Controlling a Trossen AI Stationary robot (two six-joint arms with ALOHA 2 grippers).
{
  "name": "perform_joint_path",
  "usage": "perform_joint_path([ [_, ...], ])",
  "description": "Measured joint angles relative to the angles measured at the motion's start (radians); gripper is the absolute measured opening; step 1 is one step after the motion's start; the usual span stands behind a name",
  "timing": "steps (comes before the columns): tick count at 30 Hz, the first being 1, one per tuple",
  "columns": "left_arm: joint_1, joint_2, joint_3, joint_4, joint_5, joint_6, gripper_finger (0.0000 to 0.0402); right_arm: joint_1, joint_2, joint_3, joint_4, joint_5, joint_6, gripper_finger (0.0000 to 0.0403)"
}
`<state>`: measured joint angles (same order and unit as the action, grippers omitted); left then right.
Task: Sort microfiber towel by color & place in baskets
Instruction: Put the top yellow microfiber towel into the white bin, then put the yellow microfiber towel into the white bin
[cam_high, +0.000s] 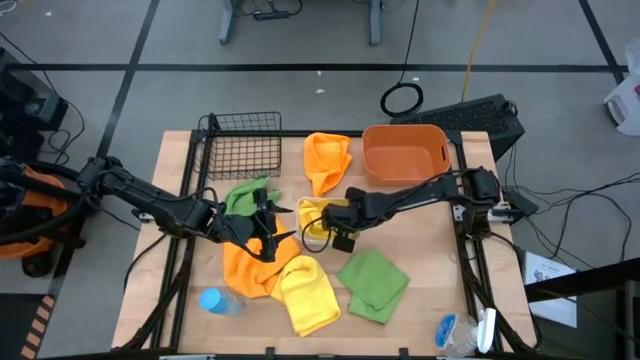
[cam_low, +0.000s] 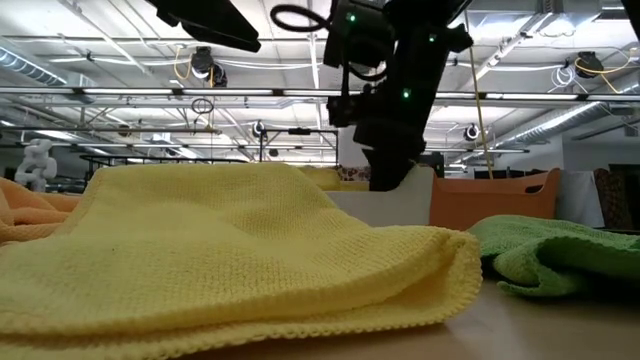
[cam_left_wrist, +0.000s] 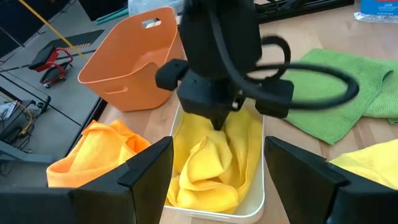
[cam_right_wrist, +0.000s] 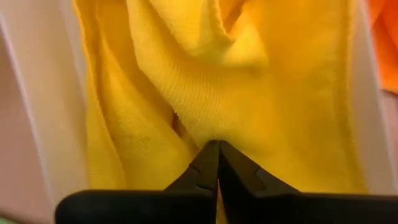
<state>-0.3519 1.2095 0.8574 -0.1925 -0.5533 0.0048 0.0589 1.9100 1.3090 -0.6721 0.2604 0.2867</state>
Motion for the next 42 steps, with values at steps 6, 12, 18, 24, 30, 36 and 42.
perform_joint_path([
  [6, 0.000, 0.000, 0.000, 0.000, 0.000, 0.000, 0.0258, 0.027, -0.055, 0.000, -0.005, 0.030, 0.035, 0.0028],
  [12, 0.000, 0.000, 0.000, 0.000, 0.000, -0.003, 0.0258, 0.107, -0.122, 0.000, 0.018, 0.054, 0.122, 0.0077],
  [18, 0.000, 0.000, 0.000, 0.000, 0.000, -0.025, 0.0258, 0.235, -0.116, 0.001, 0.095, 0.053, 0.212, 0.0119],
  [24, 0.000, 0.000, 0.000, 0.004, 0.000, -0.026, 0.0258, 0.347, -0.050, 0.001, 0.227, 0.071, 0.252, 0.0155],
  [30, 0.000, 0.000, 0.000, 0.005, 0.000, -0.054, 0.0258, 0.399, 0.050, 0.001, 0.374, 0.128, 0.276, 0.0211],
  [36, -0.004, 0.000, 0.000, 0.003, 0.000, -0.092, 0.0258, 0.400, 0.107, 0.000, 0.402, 0.160, 0.337, 0.0289],
  [42, -0.004, 0.000, 0.000, 0.000, 0.001, -0.128, 0.0258, 0.383, 0.177, 0.000, 0.536, 0.161, 0.362, 0.0319],
])
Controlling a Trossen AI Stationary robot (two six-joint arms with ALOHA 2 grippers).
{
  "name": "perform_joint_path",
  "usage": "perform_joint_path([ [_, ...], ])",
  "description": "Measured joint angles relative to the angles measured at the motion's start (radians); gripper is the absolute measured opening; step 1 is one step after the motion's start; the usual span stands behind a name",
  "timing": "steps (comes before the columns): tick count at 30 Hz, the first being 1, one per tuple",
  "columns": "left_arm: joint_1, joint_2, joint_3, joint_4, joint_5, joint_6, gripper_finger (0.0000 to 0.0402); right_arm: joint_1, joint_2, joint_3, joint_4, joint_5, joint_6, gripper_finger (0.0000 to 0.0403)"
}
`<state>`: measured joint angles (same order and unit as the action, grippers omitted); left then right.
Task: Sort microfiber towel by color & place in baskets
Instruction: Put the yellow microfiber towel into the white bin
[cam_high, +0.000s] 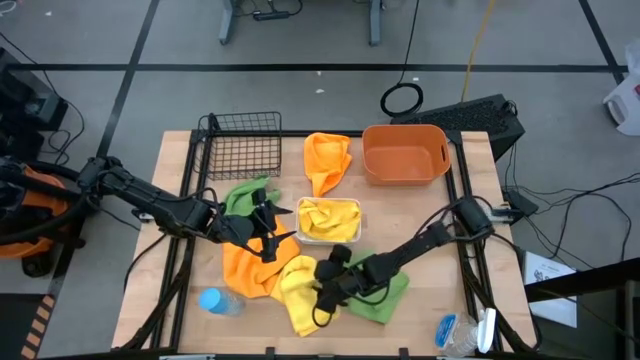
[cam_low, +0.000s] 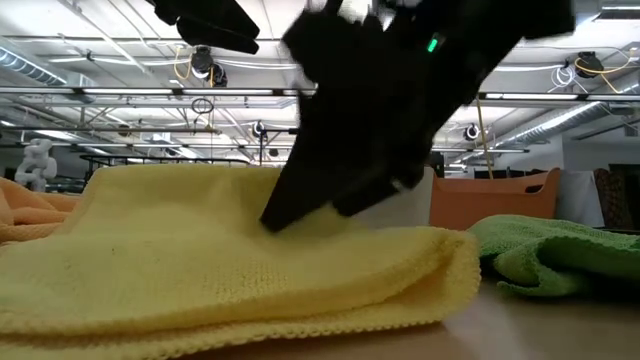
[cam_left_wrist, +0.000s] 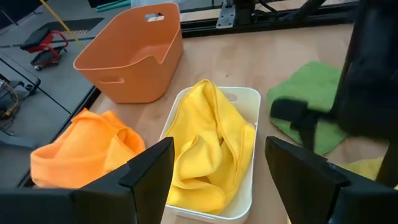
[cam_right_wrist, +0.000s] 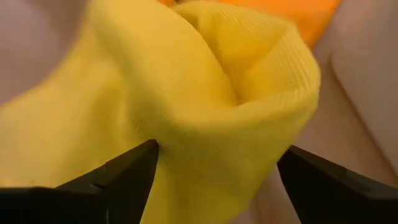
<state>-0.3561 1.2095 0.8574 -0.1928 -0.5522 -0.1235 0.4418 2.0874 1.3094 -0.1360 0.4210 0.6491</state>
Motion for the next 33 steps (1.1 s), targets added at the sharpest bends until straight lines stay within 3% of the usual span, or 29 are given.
perform_joint_path([
  [4, 0.000, 0.000, 0.000, 0.000, 0.002, -0.026, 0.0258, -0.016, 0.070, 0.000, 0.093, 0.006, -0.002, 0.0306],
  [8, 0.000, 0.000, 0.000, -0.001, 0.002, -0.028, 0.0258, -0.016, 0.098, 0.002, 0.133, 0.008, -0.002, 0.0260],
  [18, 0.000, 0.000, 0.000, -0.004, 0.002, -0.021, 0.0258, -0.012, 0.098, 0.001, 0.176, 0.013, -0.029, 0.0019],
  [23, 0.000, 0.014, 0.000, -0.001, 0.001, -0.025, 0.0258, 0.000, 0.059, -0.003, 0.153, -0.020, -0.033, 0.0015],
  [28, 0.000, 0.039, -0.001, -0.001, 0.001, -0.021, 0.0258, 0.026, -0.058, -0.002, 0.098, -0.012, -0.075, 0.0005],
  [33, 0.002, 0.044, -0.001, 0.026, -0.001, 0.001, 0.0258, 0.051, -0.213, -0.002, -0.093, 0.118, -0.092, 0.0003],
])
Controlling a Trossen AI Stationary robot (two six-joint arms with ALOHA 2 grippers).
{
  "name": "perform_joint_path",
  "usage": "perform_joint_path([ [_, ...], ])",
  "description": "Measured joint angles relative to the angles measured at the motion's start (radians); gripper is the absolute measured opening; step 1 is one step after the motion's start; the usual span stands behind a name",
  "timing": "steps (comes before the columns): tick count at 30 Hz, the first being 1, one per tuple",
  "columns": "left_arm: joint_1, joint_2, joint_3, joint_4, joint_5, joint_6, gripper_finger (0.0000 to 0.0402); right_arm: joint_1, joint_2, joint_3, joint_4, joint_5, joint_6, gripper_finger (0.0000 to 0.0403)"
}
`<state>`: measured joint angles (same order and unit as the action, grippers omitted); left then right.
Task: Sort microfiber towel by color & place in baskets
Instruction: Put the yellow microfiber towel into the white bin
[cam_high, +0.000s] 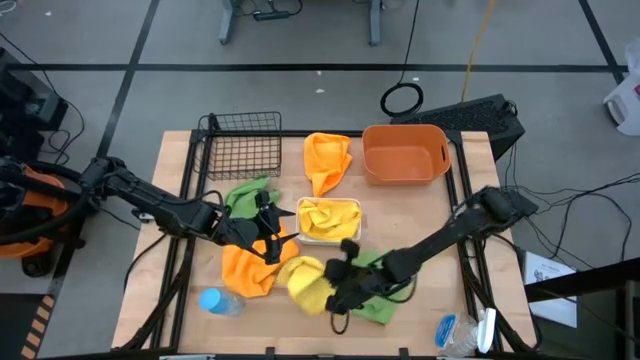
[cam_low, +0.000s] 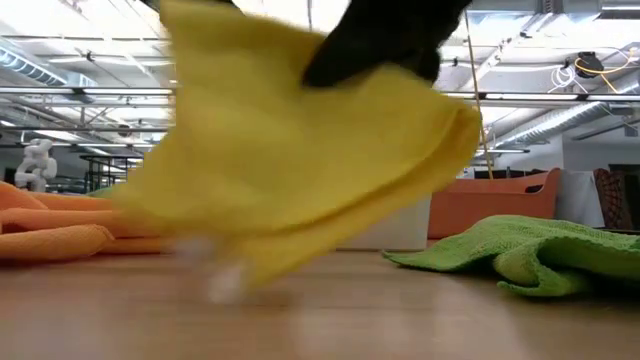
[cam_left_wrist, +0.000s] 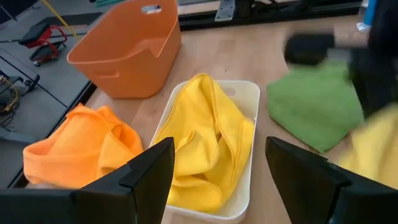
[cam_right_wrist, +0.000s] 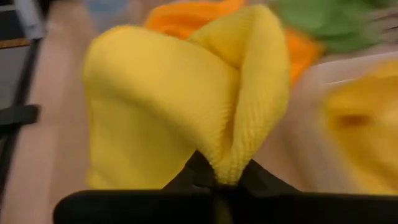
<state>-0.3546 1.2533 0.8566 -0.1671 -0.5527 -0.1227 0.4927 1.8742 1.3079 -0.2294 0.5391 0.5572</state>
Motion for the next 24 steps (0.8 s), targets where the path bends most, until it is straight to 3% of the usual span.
perform_joint_path([
  [5, 0.000, 0.000, 0.000, 0.047, -0.001, 0.008, 0.0258, -0.002, -0.144, 0.000, -0.204, 0.197, 0.008, 0.0003],
  [9, 0.000, 0.000, 0.000, 0.049, -0.001, 0.008, 0.0258, -0.010, -0.237, 0.001, -0.223, 0.301, -0.081, 0.0003],
  [16, 0.000, 0.000, 0.000, 0.046, -0.001, 0.025, 0.0258, -0.060, -0.309, 0.002, -0.239, 0.280, -0.196, 0.0002],
  [24, 0.000, 0.000, 0.000, 0.046, -0.002, 0.034, 0.0258, -0.151, -0.309, 0.002, -0.361, 0.077, -0.233, 0.0002],
])
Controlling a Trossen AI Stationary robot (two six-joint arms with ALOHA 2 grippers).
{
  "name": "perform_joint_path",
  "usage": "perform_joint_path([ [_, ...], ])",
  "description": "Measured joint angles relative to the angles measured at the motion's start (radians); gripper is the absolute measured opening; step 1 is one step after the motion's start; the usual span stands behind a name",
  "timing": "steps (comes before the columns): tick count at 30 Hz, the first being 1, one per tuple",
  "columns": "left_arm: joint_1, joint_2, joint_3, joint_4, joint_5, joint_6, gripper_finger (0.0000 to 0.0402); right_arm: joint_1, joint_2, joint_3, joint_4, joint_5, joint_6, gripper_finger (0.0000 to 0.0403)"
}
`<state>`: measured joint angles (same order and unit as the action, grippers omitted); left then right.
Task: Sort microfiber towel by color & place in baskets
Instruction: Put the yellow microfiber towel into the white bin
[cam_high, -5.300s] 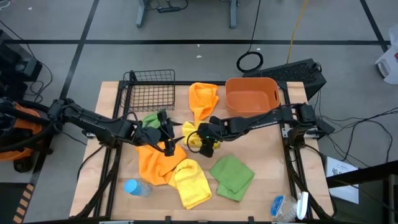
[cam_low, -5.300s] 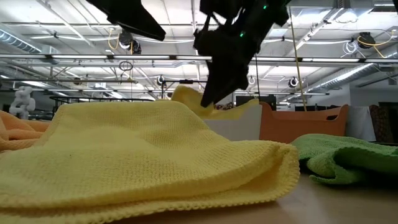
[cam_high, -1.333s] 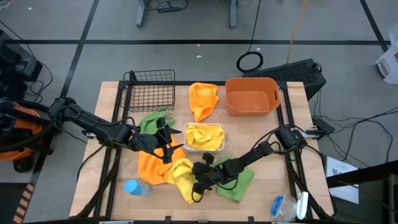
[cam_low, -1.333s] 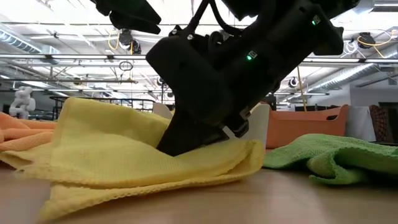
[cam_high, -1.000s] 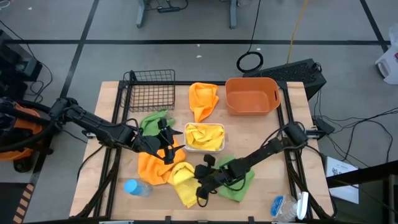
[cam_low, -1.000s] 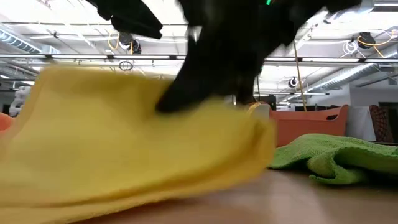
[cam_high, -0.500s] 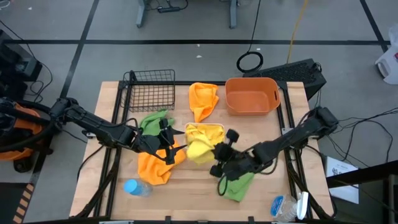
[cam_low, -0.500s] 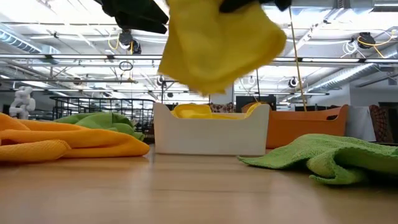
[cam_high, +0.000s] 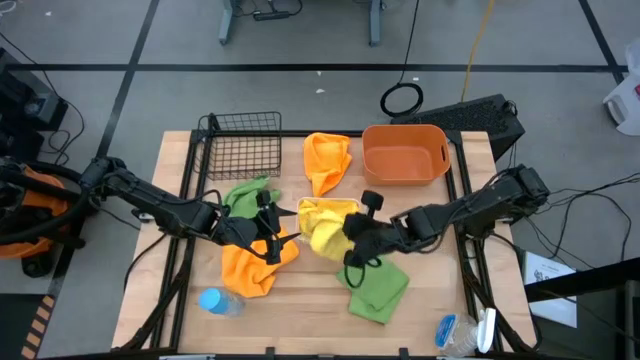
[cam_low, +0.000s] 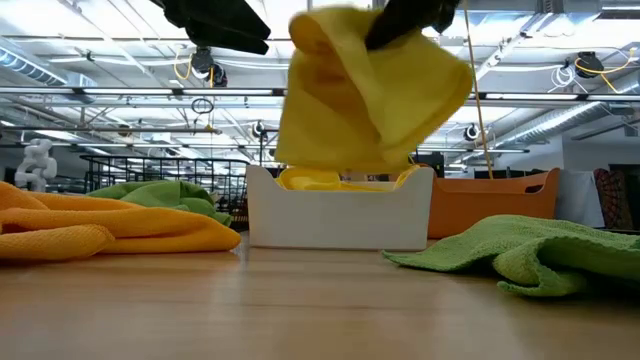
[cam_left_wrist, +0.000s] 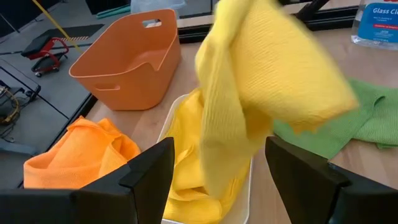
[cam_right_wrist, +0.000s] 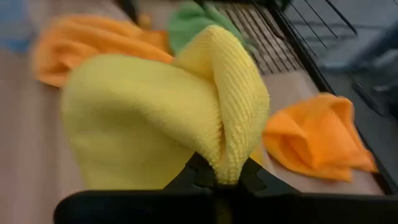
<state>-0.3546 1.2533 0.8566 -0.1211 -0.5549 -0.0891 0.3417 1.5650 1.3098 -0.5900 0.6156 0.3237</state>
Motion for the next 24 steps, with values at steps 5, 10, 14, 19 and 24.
perform_joint_path([
  [5, 0.000, 0.000, 0.000, 0.000, -0.002, -0.002, 0.0258, -0.073, 0.000, 0.000, -0.019, -0.042, -0.059, 0.0002],
  [10, 0.002, 0.000, 0.000, 0.000, -0.003, -0.003, 0.0258, -0.148, 0.000, 0.000, -0.013, -0.106, -0.111, 0.0002],
  [14, 0.002, 0.000, 0.000, 0.000, -0.003, -0.002, 0.0258, -0.182, 0.011, 0.000, 0.004, -0.147, -0.124, 0.0002],
  [19, 0.002, 0.000, 0.000, 0.000, -0.003, -0.001, 0.0258, -0.192, 0.068, 0.000, 0.087, -0.171, -0.202, 0.0002],
  [24, 0.002, 0.000, 0.000, -0.025, -0.002, -0.004, 0.0258, -0.195, 0.132, 0.000, 0.108, -0.174, -0.200, 0.0002],
])
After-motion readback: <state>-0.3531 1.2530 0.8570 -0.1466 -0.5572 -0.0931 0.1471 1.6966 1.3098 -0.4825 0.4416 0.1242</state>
